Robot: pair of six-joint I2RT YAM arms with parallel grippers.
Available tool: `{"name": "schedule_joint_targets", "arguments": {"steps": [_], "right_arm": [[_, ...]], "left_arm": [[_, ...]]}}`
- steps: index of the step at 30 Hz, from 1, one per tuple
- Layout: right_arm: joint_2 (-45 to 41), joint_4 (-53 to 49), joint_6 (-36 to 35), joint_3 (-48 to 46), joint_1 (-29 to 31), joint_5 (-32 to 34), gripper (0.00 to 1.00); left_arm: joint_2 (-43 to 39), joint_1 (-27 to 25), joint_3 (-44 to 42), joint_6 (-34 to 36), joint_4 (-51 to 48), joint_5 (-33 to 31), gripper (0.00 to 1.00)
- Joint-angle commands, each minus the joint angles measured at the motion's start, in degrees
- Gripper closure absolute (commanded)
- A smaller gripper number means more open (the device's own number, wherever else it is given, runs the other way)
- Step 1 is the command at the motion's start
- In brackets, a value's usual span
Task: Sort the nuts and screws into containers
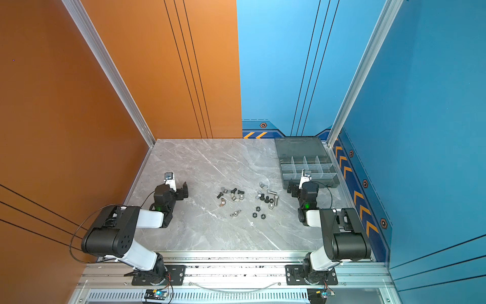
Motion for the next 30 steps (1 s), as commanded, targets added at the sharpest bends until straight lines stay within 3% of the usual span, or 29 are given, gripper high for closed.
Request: {"name": "schedule_joint_targets", "arguments": {"steps": [1,21,30], "right_arm": [[0.32,0.15,-0.11,-0.27,-0.22,-0.64,0.0],[0.25,0.23,0.1,-0.11,-0.14,-0.28,0.0],[-5.62,-14.62,0.42,5.17,0.04,0.8,0.0]], "left_arm": [[-0.48,-0.03,1.02,-0.27,-0.5,-0.77,0.02],[-2.35,-0.16,0.66,-0.21,-0.9,-1.11,0.02],[-7.95,-1.72,0.36,1.73,-5.1,-1.18,0.02]]}}
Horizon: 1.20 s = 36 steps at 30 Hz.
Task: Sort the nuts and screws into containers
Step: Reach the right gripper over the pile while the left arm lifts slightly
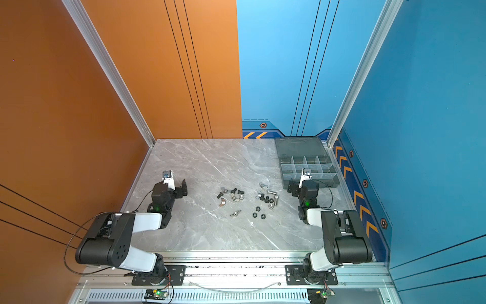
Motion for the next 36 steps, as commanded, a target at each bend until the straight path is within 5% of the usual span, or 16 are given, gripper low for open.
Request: {"name": "schedule_joint_targets", "arguments": {"steps": [1,6,15,27,36], "right_arm": [[-3.76,-8.27,0.33,2.72,0.25,0.58,0.0],[-8.68,-26.65,5.01,10.22,1.14,0.33,0.0],[-9.09,-52.44,8.02,26.16,6.06,-16.41,0.0],[0.47,-57.2,5.36,38.32,23.01,-22.72,0.0],[12.4,-66.53,0.37,48.3,30.82,-23.03,0.04]], "left_arm": [[-3.19,-0.96,0.77,2.01,-4.46,0.14,0.02],[-7.88,-1.9,9.45,0.15,-24.5,2.86,0.02],[-10.95,-4.17,14.42,-15.62,-34.48,9.34,0.02],[-8.33,-4.44,18.43,-34.88,-41.27,23.08,0.02],[-3.39,-3.72,22.08,-36.52,-46.85,27.45,0.02]]}}
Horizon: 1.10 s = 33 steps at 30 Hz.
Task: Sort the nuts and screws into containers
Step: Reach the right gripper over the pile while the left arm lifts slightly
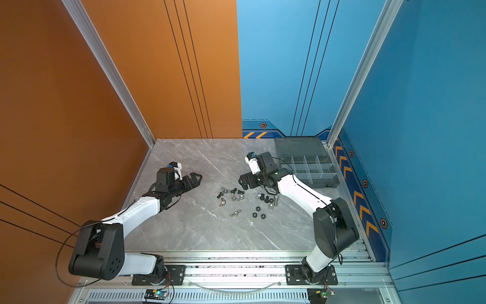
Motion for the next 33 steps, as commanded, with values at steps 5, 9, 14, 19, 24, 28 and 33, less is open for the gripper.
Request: {"name": "schedule_joint_targets", "arguments": {"steps": [5,9,14,19,24,28,33], "right_arm": [[6.81,-10.59,-5.31,7.84,6.14,1.27,0.04],[9.88,-12.29,-6.11,9.9,8.14,1.66,0.06],[11.87,-12.7,-6.39,11.08,9.6,2.08,0.09],[13.71,-13.47,-7.91,12.29,11.48,3.22,0.15],[15.16,-14.46,-9.41,13.4,11.73,3.7,0.22],[16.13,-14.54,-10.06,13.46,11.86,4.14,0.27],[17.23,-14.64,-10.52,13.8,12.04,5.06,0.33]], "left_arm": [[0.36,0.54,2.06,-0.82,-3.51,2.73,0.02],[-0.81,0.91,2.22,-0.15,-5.37,2.53,0.02],[-2.28,1.35,1.71,0.03,-6.95,2.21,0.02],[-3.21,1.77,1.05,-0.82,-6.47,3.38,0.02],[-3.46,1.99,0.63,-1.73,-6.15,3.72,0.02],[-3.17,2.04,0.58,-2.0,-6.14,4.0,0.02],[-2.87,2.04,0.54,-2.26,-6.15,4.34,0.02]]}}
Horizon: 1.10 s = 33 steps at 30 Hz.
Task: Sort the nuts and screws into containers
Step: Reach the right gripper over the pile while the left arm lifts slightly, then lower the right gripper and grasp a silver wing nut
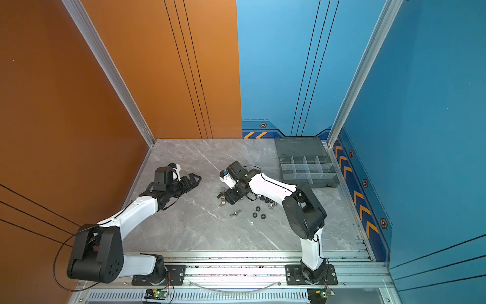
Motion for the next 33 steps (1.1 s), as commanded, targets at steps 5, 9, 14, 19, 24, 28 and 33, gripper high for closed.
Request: {"name": "schedule_joint_targets", "arguments": {"steps": [5,9,14,19,24,28,33], "right_arm": [[2.35,-2.2,-1.39,1.93,0.26,2.31,0.36],[3.25,-2.24,-1.35,2.53,0.24,2.64,0.39],[4.54,-2.24,-1.27,3.42,0.24,3.02,0.41],[5.67,-2.24,-1.17,3.85,0.16,3.33,0.44],[6.5,-2.24,-1.05,4.25,0.19,3.52,0.47],[7.0,-2.33,-1.08,4.21,0.15,3.97,0.49],[7.52,-2.33,-0.92,4.23,0.2,4.45,0.51]], "left_arm": [[-0.07,0.46,-0.17,-0.73,-0.51,1.75,0.02],[0.85,0.47,-0.03,-0.93,-0.34,2.24,0.02],[1.47,0.45,0.09,-1.2,0.02,2.71,0.02],[1.35,0.47,0.17,-1.02,-0.33,2.76,0.02],[1.33,0.46,0.26,-0.87,-0.68,2.65,0.02],[1.3,0.46,0.23,-0.94,-0.79,2.62,0.02],[1.38,0.47,0.17,-0.98,-0.86,2.63,0.02]]}}
